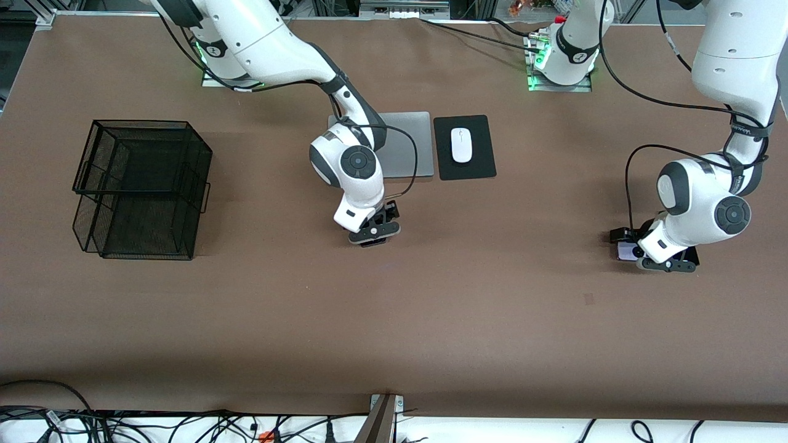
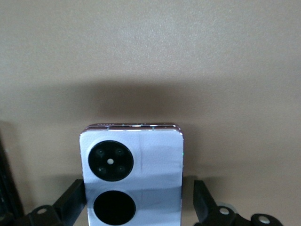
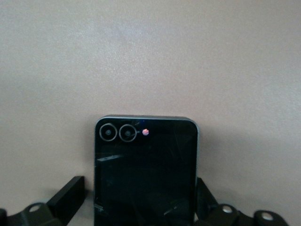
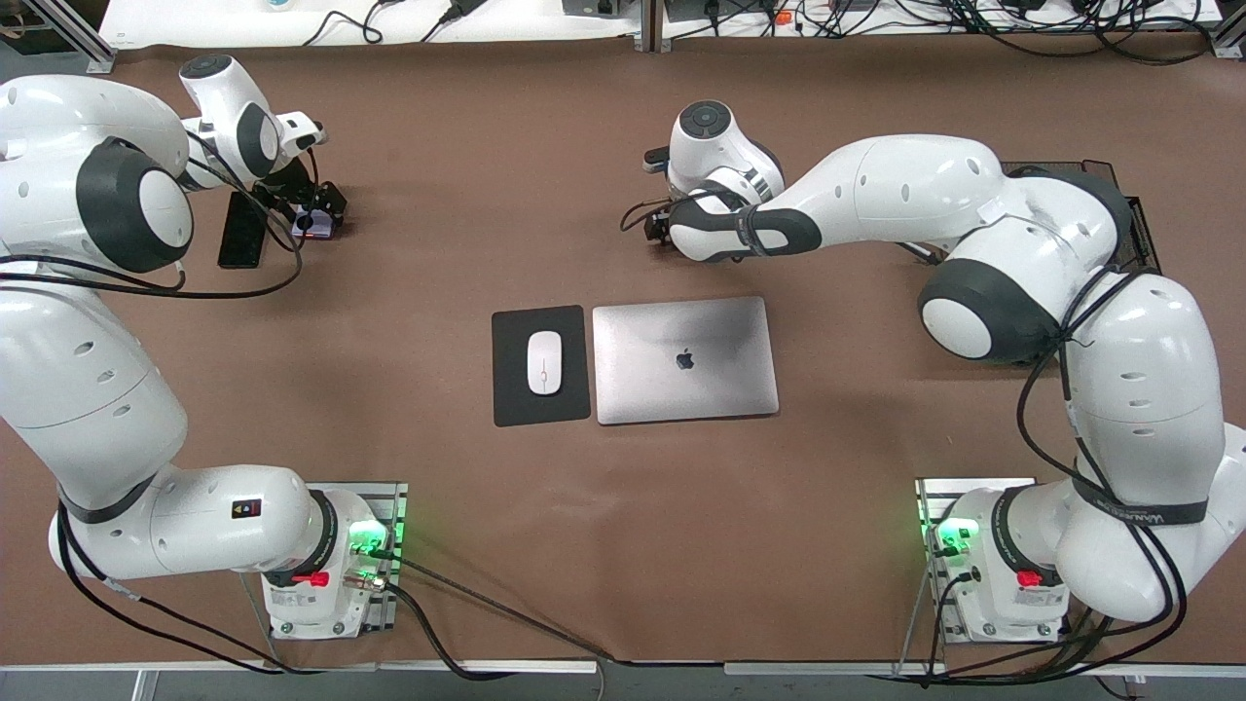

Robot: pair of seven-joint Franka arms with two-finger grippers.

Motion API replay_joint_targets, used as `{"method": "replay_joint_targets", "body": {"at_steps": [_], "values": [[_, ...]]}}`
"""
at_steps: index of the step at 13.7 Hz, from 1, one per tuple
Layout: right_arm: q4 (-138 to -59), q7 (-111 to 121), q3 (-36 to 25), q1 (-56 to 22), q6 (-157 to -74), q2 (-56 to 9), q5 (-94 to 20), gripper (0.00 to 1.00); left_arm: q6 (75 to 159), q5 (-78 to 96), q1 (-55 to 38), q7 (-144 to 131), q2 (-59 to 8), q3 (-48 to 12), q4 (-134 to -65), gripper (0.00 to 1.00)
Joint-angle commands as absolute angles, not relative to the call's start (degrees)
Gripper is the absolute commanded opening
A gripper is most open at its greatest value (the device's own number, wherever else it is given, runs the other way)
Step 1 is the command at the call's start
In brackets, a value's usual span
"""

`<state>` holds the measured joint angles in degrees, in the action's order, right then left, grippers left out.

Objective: Place phones with both arms
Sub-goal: 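Carry the black phone to the organizer while the left gripper carries the white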

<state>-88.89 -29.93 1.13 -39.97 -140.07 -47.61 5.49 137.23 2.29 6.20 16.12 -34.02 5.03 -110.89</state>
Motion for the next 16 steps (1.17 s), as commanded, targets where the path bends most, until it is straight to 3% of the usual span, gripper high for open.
{"method": "replay_joint_targets", "body": {"at_steps": [1, 2, 3, 4, 5, 6, 7, 9, 10, 13, 16], "values": [[-88.5, -30.7, 0.7, -40.3, -141.2, -48.3, 7.0, 0.69, 138.2, 1.1, 7.1, 17.0, -34.0, 4.4, -110.8, 1.0], [-88.1, -30.1, 0.7, -40.2, -141.2, -48.1, 6.9, 0.46, 138.4, 1.1, 7.1, 17.0, -34.4, 4.4, -110.8, 1.0], [-88.2, -30.1, 0.7, -39.9, -141.2, -47.9, 6.9, 0.31, 138.7, 1.1, 7.1, 17.0, -34.7, 4.4, -110.7, 1.0], [-88.2, -30.0, 0.7, -39.9, -140.8, -47.7, 6.9, 0.22, 139.4, 1.1, 7.1, 17.0, -34.9, 4.4, -110.7, 1.0], [-88.2, -29.9, 0.6, -39.6, -140.2, -47.3, 6.9, 0.21, 139.7, 1.1, 7.0, 17.0, -35.3, 4.4, -110.7, 1.0], [-88.1, -29.5, 0.3, -38.9, -138.1, -45.7, 6.6, 0.2, 139.6, 1.1, 7.0, 17.0, -35.2, 4.4, -110.6, 0.93], [-87.9, -29.3, 0.3, -38.1, -135.5, -44.2, 6.3, 0.2, 139.6, 1.1, 7.0, 17.0, -35.3, 4.4, -110.4, 0.78], [-87.8, -29.3, 0.3, -36.0, -129.9, -40.5, 6.2, 0.21, 139.3, 1.1, 7.0, 17.0, -35.2, 4.4, -110.1, 0.35], [-87.7, -29.4, 0.2, -34.4, -126.4, -38.3, 5.8, 0.21, 139.1, 1.1, 6.9, 17.0, -34.9, 4.3, -109.7, 0.22], [-87.9, -27.4, 0.2, -28.8, -117.9, -33.0, 3.0, 0.21, 137.3, 1.4, 5.7, 15.6, -31.0, 3.6, -109.2, 0.14], [-87.9, -14.8, -0.8, -20.9, -106.2, -27.9, -0.5, 0.21, 124.7, 2.1, 4.5, 9.1, -26.5, -1.4, -103.7, 0.14]]}}
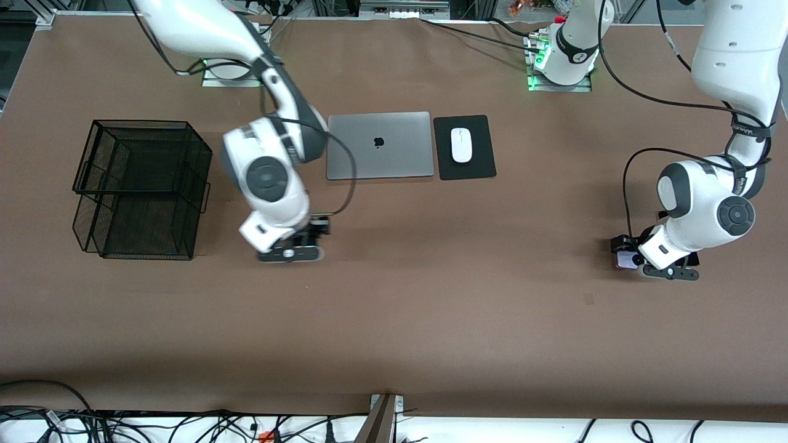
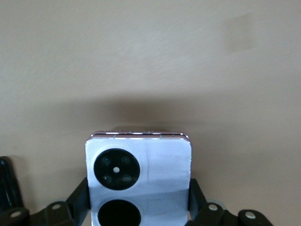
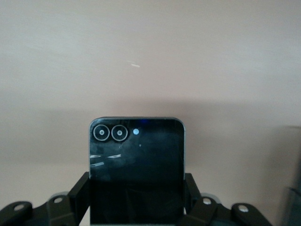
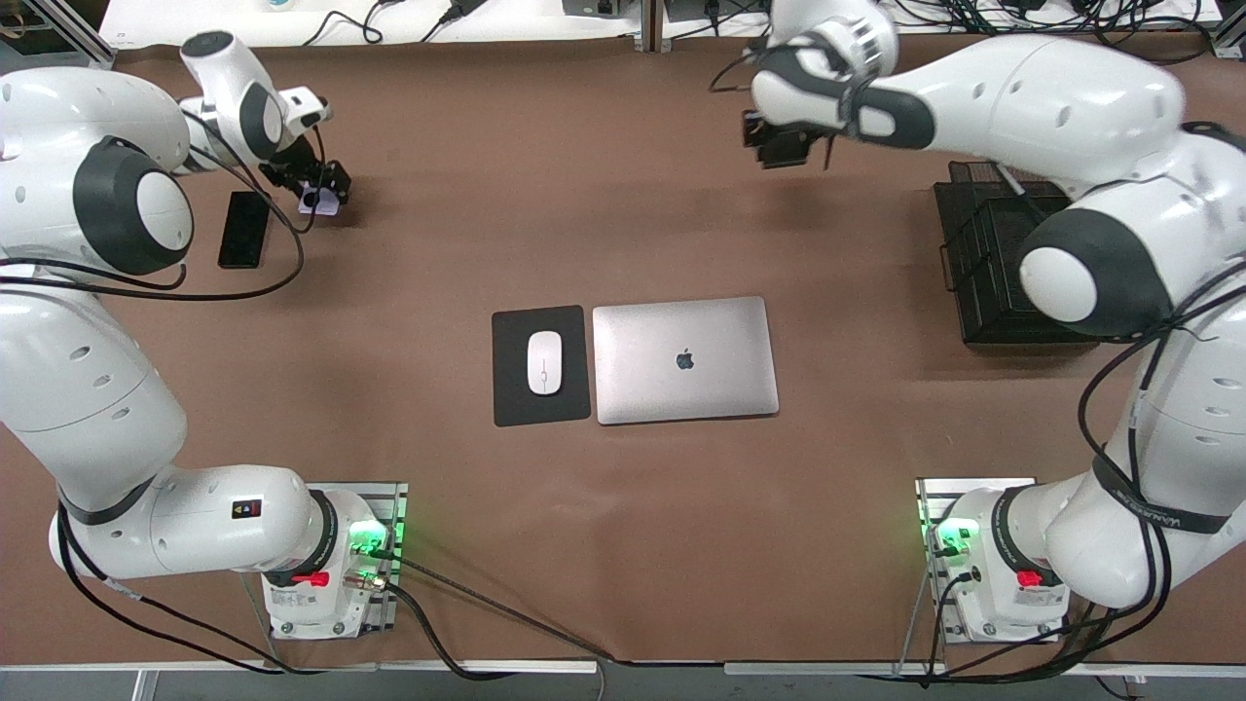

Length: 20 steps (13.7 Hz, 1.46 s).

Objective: Place phones with both arms
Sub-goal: 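Carry the black phone to the organizer while the left gripper carries the white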

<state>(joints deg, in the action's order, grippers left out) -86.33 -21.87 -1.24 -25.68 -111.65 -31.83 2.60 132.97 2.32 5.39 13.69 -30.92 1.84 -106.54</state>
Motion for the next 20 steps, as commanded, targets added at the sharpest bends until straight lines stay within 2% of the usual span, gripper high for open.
{"method": "replay_joint_targets", "body": {"at_steps": [1, 2, 5, 11, 14, 15, 18, 20], "values": [[-87.9, -11.7, -1.2, -19.3, -102.3, -26.4, -0.9, 0.21, 120.6, 2.1, 4.5, 4.4, -26.3, -4.4, -100.7, 0.14], [-87.9, -10.0, -2.8, -18.3, -99.2, -25.1, -0.9, 0.21, 117.7, 2.1, 4.3, -1.1, -26.5, -7.6, -97.7, 0.14], [-88.9, -9.2, -10.3, -18.2, -94.3, -21.8, -0.4, 0.21, 117.3, 2.1, 1.6, -17.8, -29.4, -15.8, -91.4, 0.14], [-100.9, 2.7, -26.2, -18.3, -95.4, -12.8, -0.2, 0.21, 118.7, 1.9, -16.7, -36.6, -47.6, -15.6, -69.3, 0.14], [-104.4, 8.2, -31.5, -18.2, -98.4, -13.4, -0.2, 0.21, 127.3, 1.8, -22.2, -41.3, -52.0, -15.6, -67.4, 0.14], [-107.7, 10.4, -33.3, -18.2, -101.2, -12.8, -0.2, 0.21, 128.5, 1.8, -24.0, -42.5, -52.9, -15.3, -67.2, 0.14], [-115.4, 13.3, -35.9, -18.2, -107.6, -10.7, -0.2, 0.21, 130.6, 1.8, -32.7, -46.6, -55.0, -9.5, -66.8, 0.13], [-117.6, 13.3, -36.2, -18.2, -108.9, -10.6, -0.3, 0.21, 133.5, 1.8, -35.6, -48.2, -56.3, -7.6, -66.7, 0.13]]}}
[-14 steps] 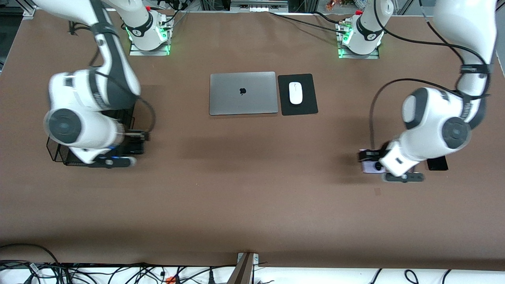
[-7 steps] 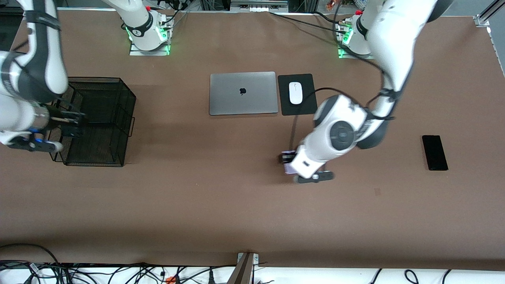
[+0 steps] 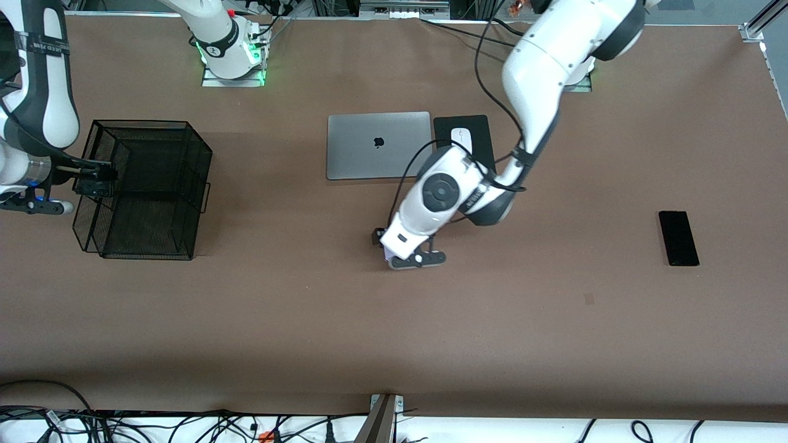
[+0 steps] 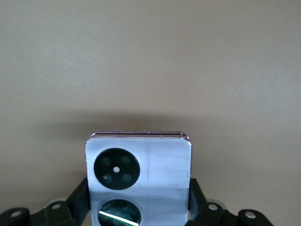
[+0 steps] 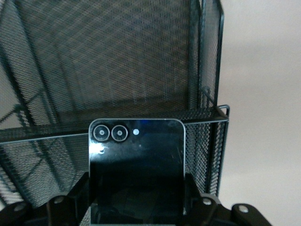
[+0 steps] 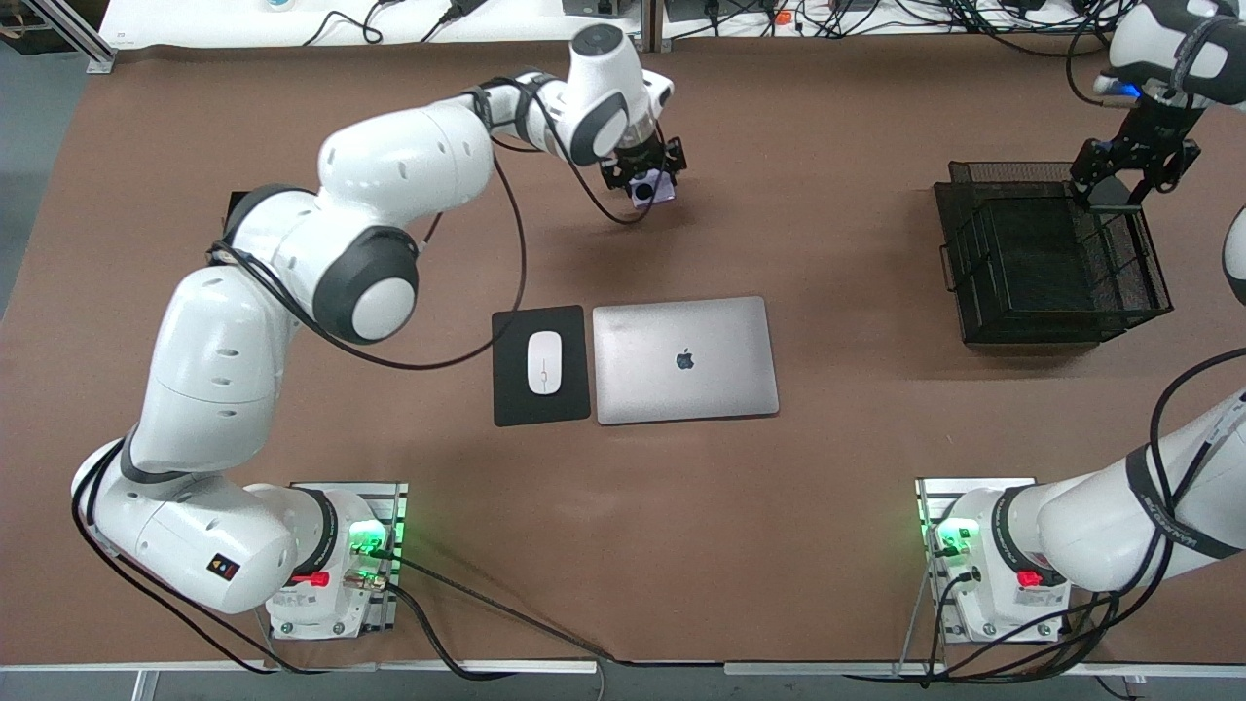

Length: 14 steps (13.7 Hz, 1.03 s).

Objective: Place phones with both arms
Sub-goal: 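Carry the black phone to the organizer while the left gripper carries the white, then open the right gripper in the organizer while the left gripper releases the white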

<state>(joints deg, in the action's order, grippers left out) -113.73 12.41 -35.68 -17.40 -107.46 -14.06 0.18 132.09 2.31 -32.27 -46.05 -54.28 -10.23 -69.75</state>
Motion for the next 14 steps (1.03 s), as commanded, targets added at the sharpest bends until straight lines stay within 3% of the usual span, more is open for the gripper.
{"method": "replay_joint_targets", "body": {"at_steps": [1, 6, 8, 10, 11, 12, 14], "values": [[-118.4, 13.3, -36.2, -18.2, -108.9, -9.9, -0.4, 0.21, 133.7, 1.8, -36.0, -48.4, -56.7, -7.6, -66.6, 0.13], [-119.8, 13.4, -37.0, -18.2, -107.6, -8.5, -0.1, 0.21, 133.7, 1.7, -37.2, -51.2, -58.6, -7.6, -66.7, 0.14], [-119.8, 13.7, -37.6, -18.2, -106.4, -7.8, 0.0, 0.21, 133.7, 1.7, -37.5, -51.9, -58.7, -7.6, -66.7, 0.22], [-120.8, 14.1, -38.5, -18.2, -107.8, -8.4, 0.0, 0.21, 133.8, 1.7, -37.5, -51.9, -58.7, -7.6, -66.7, 0.42], [-121.5, 14.2, -38.7, -18.2, -108.6, -8.4, 0.0, 0.21, 133.8, 1.6, -37.6, -52.0, -58.6, -7.2, -66.7, 0.67], [-121.8, 14.2, -38.8, -18.2, -108.9, -8.6, 0.0, 0.24, 133.9, 1.3, -38.6, -52.2, -58.6, -5.9, -66.7, 1.0], [-122.7, 14.2, -38.8, -18.2, -109.9, -8.9, 0.0, 0.28, 133.8, 1.8, -41.7, -53.3, -57.7, -0.6, -66.7, 1.0]]}}
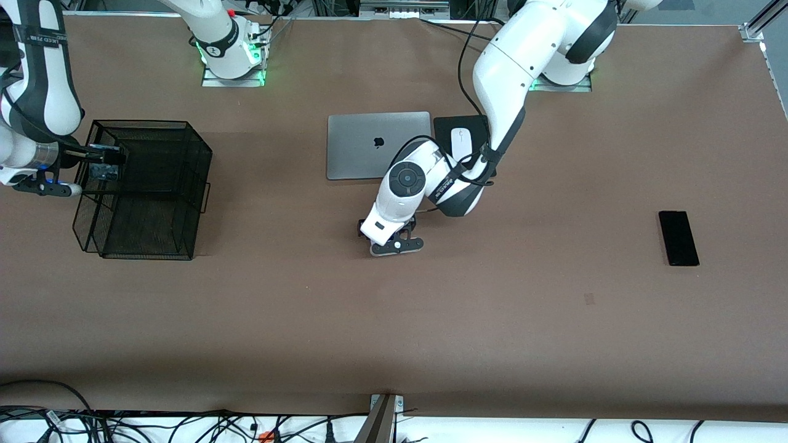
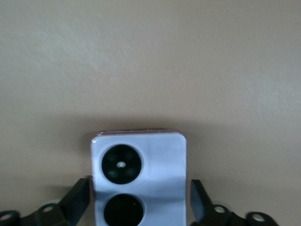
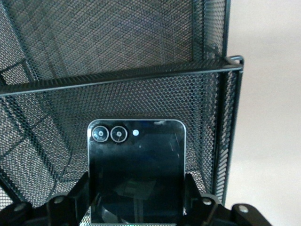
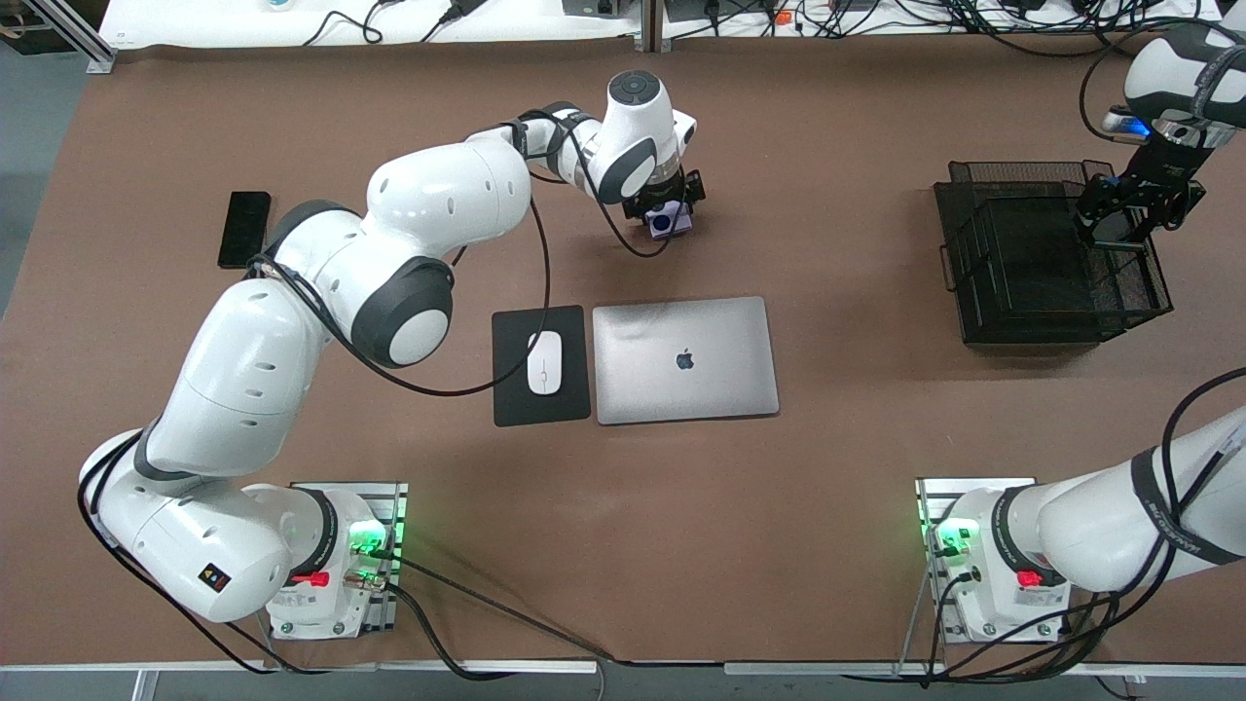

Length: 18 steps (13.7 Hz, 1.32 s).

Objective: Place phones with both arms
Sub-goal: 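Open the right gripper in the organizer while the left gripper releases the white, then grasp the white phone and black slab with the right and left grippers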

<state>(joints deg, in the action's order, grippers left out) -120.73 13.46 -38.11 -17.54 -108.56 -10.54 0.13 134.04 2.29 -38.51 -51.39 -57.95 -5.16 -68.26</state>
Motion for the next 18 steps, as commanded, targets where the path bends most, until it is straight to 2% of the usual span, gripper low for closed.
{"method": "replay_joint_targets", "body": {"at_steps": [1, 2, 4, 9, 13, 15, 18], "values": [[-122.7, 14.2, -38.8, -18.2, -110.0, -9.1, 0.0, 0.68, 133.8, 1.8, -41.5, -53.3, -57.3, -0.4, -66.7, 1.0], [-122.4, 14.2, -38.8, -18.0, -109.6, -9.3, 0.0, 1.0, 133.7, 1.8, -41.1, -53.4, -56.8, -0.4, -66.7, 1.0], [-122.2, 14.2, -38.8, -17.8, -109.2, -9.0, 0.0, 1.0, 132.9, 1.8, -39.3, -53.0, -53.9, -0.3, -67.6, 1.0], [-115.7, 13.1, -36.9, -20.3, -105.4, -9.2, -1.2, 1.0, 118.0, 2.1, -26.3, -49.0, -41.1, -1.9, -72.5, 1.0], [-109.3, 10.6, -30.7, -25.4, -105.3, -11.3, -1.5, 1.0, 113.8, 2.1, -12.7, -33.2, -31.2, -1.8, -83.9, 1.0], [-104.3, 11.0, -27.7, -26.8, -104.9, -13.9, -4.4, 1.0, 113.5, 2.0, -5.3, -24.1, -29.8, -1.8, -87.4, 1.0], [-96.8, 10.6, -23.1, -26.9, -104.4, -20.0, -11.8, 1.0, 109.3, 1.2, 3.6, -16.4, -29.8, -1.6, -87.5, 1.0]]}}
